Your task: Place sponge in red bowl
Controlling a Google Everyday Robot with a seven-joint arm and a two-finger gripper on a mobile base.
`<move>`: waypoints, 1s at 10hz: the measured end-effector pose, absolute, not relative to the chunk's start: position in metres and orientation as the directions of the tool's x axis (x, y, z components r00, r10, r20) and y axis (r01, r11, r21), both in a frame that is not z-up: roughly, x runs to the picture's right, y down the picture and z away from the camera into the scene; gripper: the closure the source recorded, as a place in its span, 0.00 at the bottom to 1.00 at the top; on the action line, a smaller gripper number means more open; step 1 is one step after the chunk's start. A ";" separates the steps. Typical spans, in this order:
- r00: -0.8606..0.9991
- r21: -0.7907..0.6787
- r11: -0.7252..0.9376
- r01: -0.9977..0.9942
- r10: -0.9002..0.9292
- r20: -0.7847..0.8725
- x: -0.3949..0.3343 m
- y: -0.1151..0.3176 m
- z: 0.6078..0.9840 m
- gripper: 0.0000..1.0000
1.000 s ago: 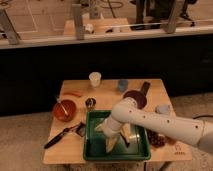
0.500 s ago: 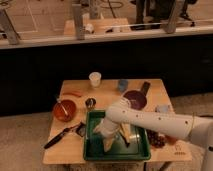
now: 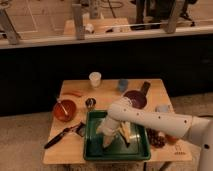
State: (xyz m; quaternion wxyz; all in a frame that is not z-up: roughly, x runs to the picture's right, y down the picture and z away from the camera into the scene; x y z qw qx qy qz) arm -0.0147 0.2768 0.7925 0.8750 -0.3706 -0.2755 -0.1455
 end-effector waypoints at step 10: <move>0.831 -0.550 0.759 0.350 0.020 0.556 0.032 0.193 0.749 1.00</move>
